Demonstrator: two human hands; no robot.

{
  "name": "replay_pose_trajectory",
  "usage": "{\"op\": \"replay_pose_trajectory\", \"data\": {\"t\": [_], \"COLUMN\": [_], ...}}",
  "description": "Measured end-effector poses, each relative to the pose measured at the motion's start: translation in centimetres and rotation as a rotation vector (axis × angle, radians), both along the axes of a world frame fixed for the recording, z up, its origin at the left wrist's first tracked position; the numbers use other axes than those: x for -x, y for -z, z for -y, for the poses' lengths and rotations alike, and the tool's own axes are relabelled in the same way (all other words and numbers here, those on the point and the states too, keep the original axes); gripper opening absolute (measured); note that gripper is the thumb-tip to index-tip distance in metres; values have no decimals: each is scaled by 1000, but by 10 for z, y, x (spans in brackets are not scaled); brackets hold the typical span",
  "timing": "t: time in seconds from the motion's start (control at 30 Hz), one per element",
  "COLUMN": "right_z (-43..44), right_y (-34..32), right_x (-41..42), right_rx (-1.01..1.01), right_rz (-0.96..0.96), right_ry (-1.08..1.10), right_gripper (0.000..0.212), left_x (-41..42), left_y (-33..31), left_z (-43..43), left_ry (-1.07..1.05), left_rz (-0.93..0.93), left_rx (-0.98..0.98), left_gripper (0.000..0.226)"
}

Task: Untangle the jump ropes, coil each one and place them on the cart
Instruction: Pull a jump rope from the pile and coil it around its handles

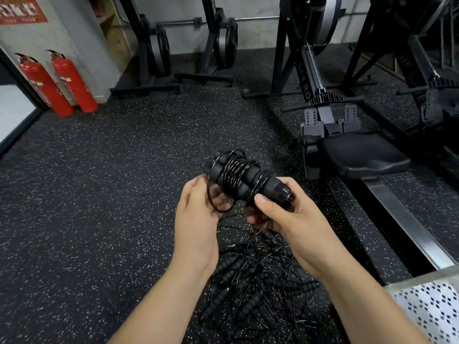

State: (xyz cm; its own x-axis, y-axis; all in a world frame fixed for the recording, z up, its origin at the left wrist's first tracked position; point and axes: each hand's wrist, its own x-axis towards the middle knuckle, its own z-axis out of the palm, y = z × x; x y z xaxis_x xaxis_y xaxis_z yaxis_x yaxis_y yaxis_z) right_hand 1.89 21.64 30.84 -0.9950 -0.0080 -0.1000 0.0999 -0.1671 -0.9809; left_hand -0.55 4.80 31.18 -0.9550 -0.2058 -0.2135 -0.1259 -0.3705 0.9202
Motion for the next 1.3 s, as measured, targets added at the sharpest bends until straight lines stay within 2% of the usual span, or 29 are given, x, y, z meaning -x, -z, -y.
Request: {"op": "replay_pose_trajectory", "data": {"t": [0.13,0.3,0.47,0.8,1.03,1.17,1.3], "right_z": [-2,-2,7,10,11,-1,-12], "right_y": [-2,1,4,-3,-1,1,-3], "right_x": [-2,-4,-6,-8,-8,-4,-5], "right_rx": [-55,-204,-196,-330,-553,-624,-635], "right_rz": [-26,-19,-12,-18,-37,-74,-67], "right_ry": [-9,-78,-89,-16,19,-25,-52], "right_gripper": [28,35,38,39,70,67,65], "left_x": [3,4,6,-4,1,1,-1], "left_y": [0,0,8,8,6,6,-2], "left_z": [2,0,-2,-10,-7,-4,-6], "left_ry": [38,135,250,379,302,236,274], "left_rz": [-4,34,116,99,-27,28,126], "left_rx": [-71,-150,-203,-206,-83,-137,-192], "left_gripper": [51,60,72,59,44,59,69]}}
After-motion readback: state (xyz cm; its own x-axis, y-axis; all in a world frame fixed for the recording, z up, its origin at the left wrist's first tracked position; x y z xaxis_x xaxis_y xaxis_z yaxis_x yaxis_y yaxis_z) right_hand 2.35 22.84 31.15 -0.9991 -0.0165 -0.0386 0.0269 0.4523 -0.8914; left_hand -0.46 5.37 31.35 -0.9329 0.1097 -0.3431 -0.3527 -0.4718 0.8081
